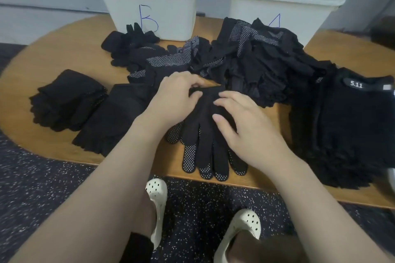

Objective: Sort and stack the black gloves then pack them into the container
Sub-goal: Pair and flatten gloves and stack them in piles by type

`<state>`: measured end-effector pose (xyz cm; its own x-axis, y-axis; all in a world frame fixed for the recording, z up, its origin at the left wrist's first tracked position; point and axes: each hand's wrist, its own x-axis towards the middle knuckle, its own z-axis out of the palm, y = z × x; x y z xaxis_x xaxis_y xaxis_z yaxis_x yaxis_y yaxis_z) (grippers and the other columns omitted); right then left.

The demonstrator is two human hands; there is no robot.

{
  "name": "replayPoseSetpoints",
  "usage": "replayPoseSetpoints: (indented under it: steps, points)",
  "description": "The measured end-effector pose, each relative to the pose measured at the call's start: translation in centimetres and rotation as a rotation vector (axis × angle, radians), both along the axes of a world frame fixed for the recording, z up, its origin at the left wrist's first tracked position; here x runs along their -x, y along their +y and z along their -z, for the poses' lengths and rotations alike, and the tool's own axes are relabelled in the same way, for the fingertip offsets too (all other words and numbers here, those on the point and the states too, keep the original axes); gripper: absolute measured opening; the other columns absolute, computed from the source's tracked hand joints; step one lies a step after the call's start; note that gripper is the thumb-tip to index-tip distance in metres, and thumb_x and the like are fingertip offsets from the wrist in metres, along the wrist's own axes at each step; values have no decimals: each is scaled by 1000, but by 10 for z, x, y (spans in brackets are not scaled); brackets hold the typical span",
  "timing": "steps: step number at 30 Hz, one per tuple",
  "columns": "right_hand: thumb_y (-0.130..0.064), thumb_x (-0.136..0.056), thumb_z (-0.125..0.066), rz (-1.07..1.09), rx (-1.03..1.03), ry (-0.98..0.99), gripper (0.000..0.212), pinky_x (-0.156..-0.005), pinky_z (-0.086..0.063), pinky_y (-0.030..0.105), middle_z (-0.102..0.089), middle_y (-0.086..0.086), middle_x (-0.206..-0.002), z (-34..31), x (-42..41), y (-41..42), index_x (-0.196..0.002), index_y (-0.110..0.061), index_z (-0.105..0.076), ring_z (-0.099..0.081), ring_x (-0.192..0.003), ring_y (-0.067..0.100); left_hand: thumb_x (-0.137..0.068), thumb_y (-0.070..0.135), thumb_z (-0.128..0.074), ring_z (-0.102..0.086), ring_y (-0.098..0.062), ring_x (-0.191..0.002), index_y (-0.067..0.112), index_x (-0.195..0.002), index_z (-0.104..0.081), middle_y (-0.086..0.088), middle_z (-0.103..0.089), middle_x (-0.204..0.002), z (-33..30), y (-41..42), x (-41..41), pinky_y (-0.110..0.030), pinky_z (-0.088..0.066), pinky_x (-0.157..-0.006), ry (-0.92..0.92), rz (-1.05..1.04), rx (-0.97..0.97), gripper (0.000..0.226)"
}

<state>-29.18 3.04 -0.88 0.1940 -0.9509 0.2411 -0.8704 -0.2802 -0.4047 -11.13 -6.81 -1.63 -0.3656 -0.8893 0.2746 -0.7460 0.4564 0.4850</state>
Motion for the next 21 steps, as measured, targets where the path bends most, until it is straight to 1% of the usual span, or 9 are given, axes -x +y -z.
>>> replayPoseSetpoints:
  steps: [2, 3, 5, 6, 8, 10, 13, 15, 21]
  points:
    - [-45, -105, -42, -50, -82, 63, 56, -124, -21, 30, -39, -1, -161, 3, -5, -9, -152, -15, -47, -27, -152, 14, -95, 18, -69, -53, -16, -97, 20, -116, -74, 8, -59, -100, 0, -3, 1, -50, -44, -100, 37, -7, -2, 21]
    - [-50, -106, -37, -75, -132, 99, 62, -127, -12, 29, -30, -2, -167, 5, -6, -12, -158, -16, -37, -18, -156, 14, -95, 18, -70, -53, -16, -96, 19, -115, -74, 7, -58, -99, 1, -4, 1, -49, -44, -100, 47, -15, -7, 21]
    - [-57, -107, -25, -119, -192, 179, 69, -128, 3, 30, -13, -4, -172, 10, -9, -12, -164, -19, -20, -2, -159, 12, -95, 18, -70, -53, -16, -95, 18, -115, -74, 6, -57, -98, 5, -6, 1, -48, -45, -100, 57, -26, -10, 20]
    - [-59, -107, -19, -139, -183, 229, 70, -128, 8, 32, -7, -5, -173, 11, -10, -9, -165, -21, -16, 3, -159, 11, -94, 17, -70, -54, -16, -94, 18, -113, -74, 5, -57, -98, 6, -7, 1, -49, -46, -99, 63, -25, -7, 20]
    - [-59, -106, -11, -202, -138, 318, 69, -127, 15, 37, -2, -4, -173, 12, -12, -2, -165, -24, -13, 8, -159, 12, -93, 14, -70, -52, -14, -92, 17, -109, -74, 6, -54, -96, 8, -8, 1, -50, -46, -99, 83, -16, 0, 17]
    - [-57, -106, -7, -279, -148, 347, 67, -126, 16, 37, 3, -5, -173, 10, -13, 6, -165, -27, -10, 15, -157, 9, -92, 12, -70, -50, -12, -91, 17, -105, -72, 8, -52, -94, 8, -6, 2, -50, -45, -99, 89, -15, 2, 13]
    - [-55, -110, -8, -364, -185, 368, 61, -126, 16, 32, 12, -11, -171, 8, -13, 21, -165, -29, 1, 25, -153, 1, -92, 11, -71, -49, -11, -91, 17, -101, -71, 9, -53, -95, 10, -5, 2, -49, -45, -99, 89, -13, 32, 11]
    - [-55, -111, -10, -401, -184, 376, 61, -126, 14, 32, 14, -12, -170, 7, -13, 34, -164, -28, 3, 26, -152, 0, -92, 12, -71, -50, -14, -94, 18, -101, -71, 8, -54, -96, 12, -5, 1, -49, -45, -98, 88, -9, 52, 11]
    - [-53, -112, -12, -499, -206, 375, 60, -126, 9, 34, 13, -15, -171, 6, -13, 59, -165, -28, 0, 24, -154, 3, -94, 15, -69, -50, -16, -96, 19, -99, -69, 8, -62, -99, 13, -1, -2, -43, -41, -96, 102, 7, 72, 7]
